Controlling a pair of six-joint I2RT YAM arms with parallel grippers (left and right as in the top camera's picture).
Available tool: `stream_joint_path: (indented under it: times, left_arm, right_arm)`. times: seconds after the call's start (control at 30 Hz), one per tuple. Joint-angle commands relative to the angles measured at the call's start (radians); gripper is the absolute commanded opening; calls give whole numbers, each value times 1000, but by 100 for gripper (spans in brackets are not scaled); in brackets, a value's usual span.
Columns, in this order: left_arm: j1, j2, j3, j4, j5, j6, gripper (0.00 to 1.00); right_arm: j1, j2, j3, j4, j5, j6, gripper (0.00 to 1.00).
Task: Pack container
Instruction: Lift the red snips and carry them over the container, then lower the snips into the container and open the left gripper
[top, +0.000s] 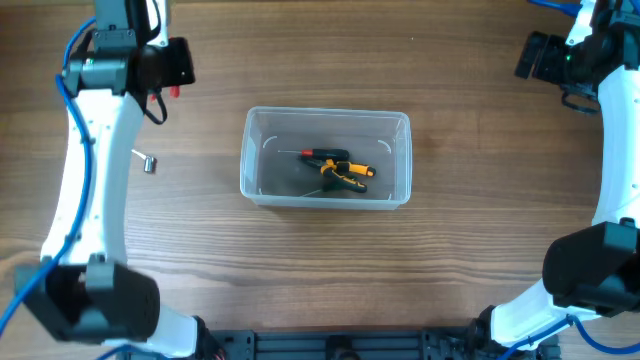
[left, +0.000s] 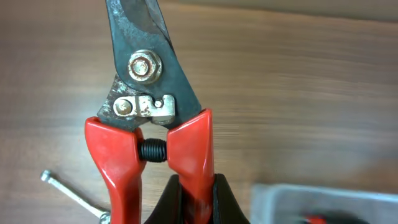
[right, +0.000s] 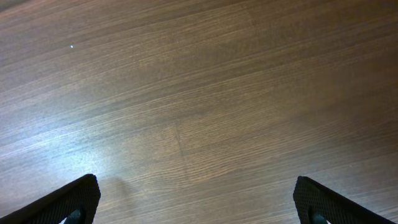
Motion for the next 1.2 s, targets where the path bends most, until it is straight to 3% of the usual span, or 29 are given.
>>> stream_joint_path:
  times: [0.0,0.2,0.3,0.47,0.53,0.83,1.17]
  left_arm:
    - [-102,-79,32,-6,121,135,4]
    - [-336,-92,32,-21,274,308,4]
    - [-439,-92,32,-26,274,388,4]
    - [-599,-88,31,-86,273,617,4]
    - [-633,-85,31,-97,258,634,4]
    - [-640,29,31,-201,230,679,4]
    - [-579,288,31,-269,163,698,4]
  right_arm:
    - [4,-22,17,3,-8,11,100]
    - [4,-22,17,3,-8,11,100]
    - [4,-22,17,3,-8,11,100]
    - [4,-22,17,3,-8,11,100]
    - [4,-22,17,3,-8,11,100]
    - [4,-22,17,3,-8,11,100]
    - [4,-22,17,3,-8,11,100]
